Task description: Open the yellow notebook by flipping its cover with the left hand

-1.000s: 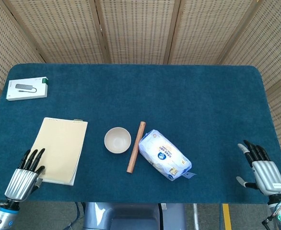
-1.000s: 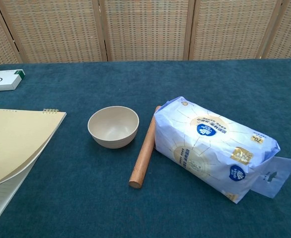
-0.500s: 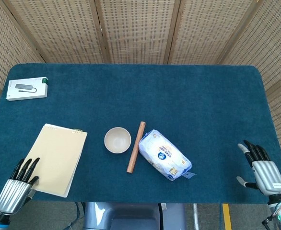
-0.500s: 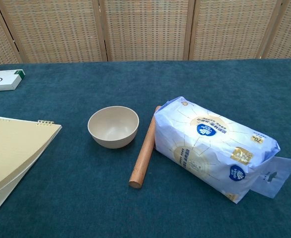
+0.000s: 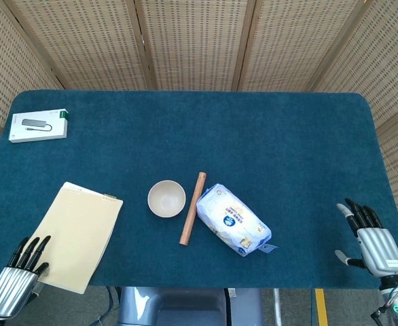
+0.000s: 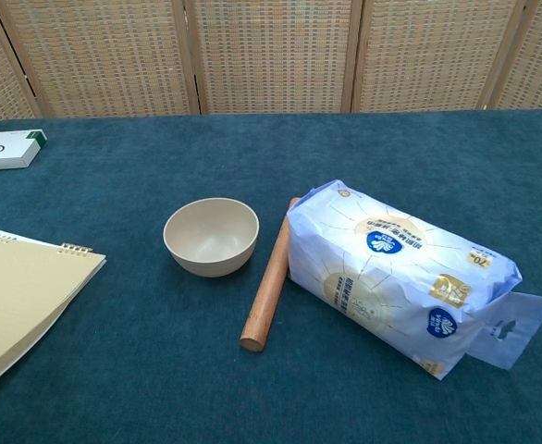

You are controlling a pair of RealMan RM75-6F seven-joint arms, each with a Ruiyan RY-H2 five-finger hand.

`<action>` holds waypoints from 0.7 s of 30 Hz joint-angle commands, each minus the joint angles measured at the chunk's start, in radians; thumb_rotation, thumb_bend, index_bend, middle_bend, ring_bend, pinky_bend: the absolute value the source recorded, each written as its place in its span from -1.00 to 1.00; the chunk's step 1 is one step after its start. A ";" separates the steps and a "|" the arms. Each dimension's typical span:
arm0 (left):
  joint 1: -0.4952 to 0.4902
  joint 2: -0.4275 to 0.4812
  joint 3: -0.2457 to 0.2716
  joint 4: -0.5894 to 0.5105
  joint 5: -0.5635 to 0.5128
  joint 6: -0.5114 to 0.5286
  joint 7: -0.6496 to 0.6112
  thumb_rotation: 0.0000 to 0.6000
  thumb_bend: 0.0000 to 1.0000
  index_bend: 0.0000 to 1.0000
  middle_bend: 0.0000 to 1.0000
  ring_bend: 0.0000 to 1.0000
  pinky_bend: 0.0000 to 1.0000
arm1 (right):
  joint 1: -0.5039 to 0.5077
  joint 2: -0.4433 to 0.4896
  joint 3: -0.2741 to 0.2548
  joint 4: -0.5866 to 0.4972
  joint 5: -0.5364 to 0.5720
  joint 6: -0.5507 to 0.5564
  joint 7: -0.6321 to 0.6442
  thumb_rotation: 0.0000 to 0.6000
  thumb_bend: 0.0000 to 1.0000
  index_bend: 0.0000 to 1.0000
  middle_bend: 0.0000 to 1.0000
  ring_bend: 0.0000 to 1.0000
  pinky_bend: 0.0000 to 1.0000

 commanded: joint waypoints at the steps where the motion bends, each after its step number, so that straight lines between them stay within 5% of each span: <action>1: 0.010 0.006 0.006 -0.001 0.008 0.008 -0.003 1.00 -0.12 0.58 -1.00 -1.00 -1.00 | 0.000 -0.001 0.000 0.000 0.000 0.000 -0.001 1.00 -0.53 -0.97 -1.00 -1.00 -0.95; 10: 0.005 0.019 -0.017 -0.006 0.023 0.027 -0.007 1.00 -0.12 0.58 -1.00 -1.00 -1.00 | 0.000 -0.001 0.000 -0.002 0.001 -0.001 -0.006 1.00 -0.54 -0.97 -1.00 -1.00 -0.95; 21: -0.150 0.082 -0.184 -0.107 -0.022 -0.058 0.034 1.00 -0.12 0.58 -1.00 -1.00 -1.00 | 0.000 -0.001 0.000 -0.003 0.003 -0.002 -0.004 1.00 -0.53 -0.97 -1.00 -1.00 -0.95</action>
